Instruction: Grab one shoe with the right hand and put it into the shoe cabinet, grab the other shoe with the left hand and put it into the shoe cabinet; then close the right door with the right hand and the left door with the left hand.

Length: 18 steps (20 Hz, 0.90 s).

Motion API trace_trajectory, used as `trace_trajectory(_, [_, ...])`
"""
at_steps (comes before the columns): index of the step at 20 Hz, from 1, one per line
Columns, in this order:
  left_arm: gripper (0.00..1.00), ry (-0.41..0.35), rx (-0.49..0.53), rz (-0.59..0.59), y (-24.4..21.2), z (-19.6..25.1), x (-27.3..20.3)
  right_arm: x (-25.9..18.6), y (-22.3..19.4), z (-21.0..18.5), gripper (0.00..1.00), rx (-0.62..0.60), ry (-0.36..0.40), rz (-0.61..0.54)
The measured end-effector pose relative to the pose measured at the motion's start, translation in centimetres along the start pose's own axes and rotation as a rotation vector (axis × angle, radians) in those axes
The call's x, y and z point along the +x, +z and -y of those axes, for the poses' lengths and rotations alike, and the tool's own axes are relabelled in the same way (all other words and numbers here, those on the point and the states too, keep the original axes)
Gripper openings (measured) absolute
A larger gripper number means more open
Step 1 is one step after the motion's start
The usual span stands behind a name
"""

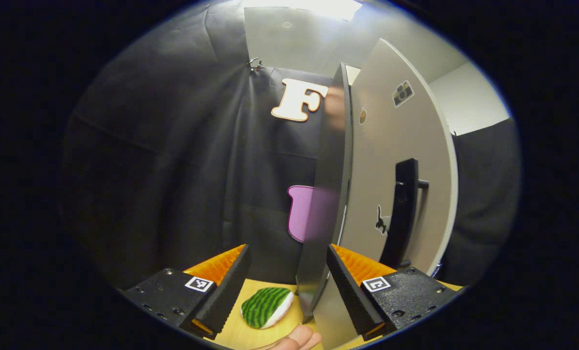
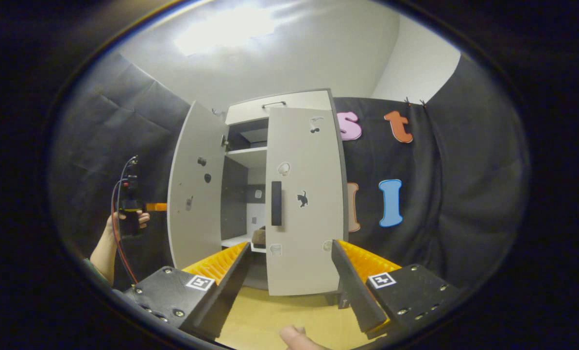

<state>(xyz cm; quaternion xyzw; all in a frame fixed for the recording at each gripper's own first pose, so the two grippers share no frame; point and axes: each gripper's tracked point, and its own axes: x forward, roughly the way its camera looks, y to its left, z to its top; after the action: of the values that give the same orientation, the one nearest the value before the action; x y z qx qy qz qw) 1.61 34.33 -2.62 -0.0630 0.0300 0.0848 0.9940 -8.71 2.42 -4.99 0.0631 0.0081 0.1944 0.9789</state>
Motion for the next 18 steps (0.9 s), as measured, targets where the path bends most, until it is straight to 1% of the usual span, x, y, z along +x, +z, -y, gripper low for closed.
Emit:
trace_trajectory(1, [0.93,-0.011,-0.005,-0.011,-0.1,0.2,0.6,-0.4,-0.2,0.1,0.96,-0.003,-0.014,0.0])
trace_trajectory(2, [0.96,-0.027,-0.008,-0.01,-0.1,0.5,1.1,-0.7,-0.2,0.0,0.99,-0.003,-0.019,0.001])
trace_trajectory(3, [0.96,-0.037,-0.003,-0.017,-0.1,0.9,1.5,-1.1,-0.2,-0.4,0.97,-0.001,-0.01,0.003])
trace_trajectory(4, [0.93,-0.033,0.007,-0.024,-0.3,0.9,1.6,-1.3,-0.1,-0.8,0.97,-0.005,-0.003,0.009])
trace_trajectory(5, [0.96,-0.03,0.013,-0.043,-0.5,1.0,1.5,-1.4,0.0,-0.8,0.99,-0.011,-0.004,0.014])
trace_trajectory(6, [0.92,-0.041,0.017,-0.069,-1.0,1.5,1.6,-1.8,0.0,-0.6,0.96,-0.021,-0.007,0.02])
trace_trajectory(7, [0.96,-0.056,0.006,-0.081,-1.2,2.4,1.4,-2.1,0.1,-0.4,0.96,-0.024,-0.016,0.023])
trace_trajectory(8, [0.91,-0.045,0.022,-0.091,-1.0,3.0,1.9,-2.3,0.0,0.0,0.96,-0.021,-0.031,0.019])
trace_trajectory(9, [0.87,-0.037,0.044,-0.094,-0.9,3.2,2.1,-2.5,-0.3,0.3,0.99,-0.014,-0.048,0.007])
trace_trajectory(10, [0.87,-0.032,0.058,-0.093,-0.5,3.3,1.7,-2.8,-0.9,0.6,0.96,-0.004,-0.066,-0.013])
trace_trajectory(11, [0.87,-0.031,0.06,-0.087,-0.4,3.6,1.7,-2.9,-1.1,0.6,0.99,0.006,-0.072,-0.027])
trace_trajectory(12, [0.87,-0.032,0.06,-0.094,-0.6,3.7,1.7,-2.8,-1.3,0.6,0.99,0.011,-0.074,-0.04])
trace_trajectory(13, [0.92,-0.038,0.047,-0.097,-0.7,3.9,1.7,-2.9,-1.4,0.8,0.99,0.011,-0.082,-0.047])
trace_trajectory(14, [0.92,-0.05,0.038,-0.106,-0.9,4.4,1.8,-2.8,-1.5,1.1,0.99,0.01,-0.09,-0.05])
trace_trajectory(15, [0.89,-0.064,0.024,-0.112,-1.1,5.0,1.8,-2.8,-1.6,1.3,0.99,0.008,-0.097,-0.052])
trace_trajectory(16, [0.92,-0.074,0.017,-0.119,-1.3,5.7,1.9,-2.7,-1.7,1.4,0.96,0.007,-0.1,-0.056])
trace_trajectory(17, [0.92,-0.084,0.009,-0.124,-1.4,6.2,2.0,-2.7,-1.9,1.5,0.99,0.009,-0.104,-0.062])
trace_trajectory(18, [0.92,-0.086,-0.002,-0.125,-1.4,6.6,2.0,-2.6,-2.0,1.7,0.99,0.013,-0.107,-0.064])
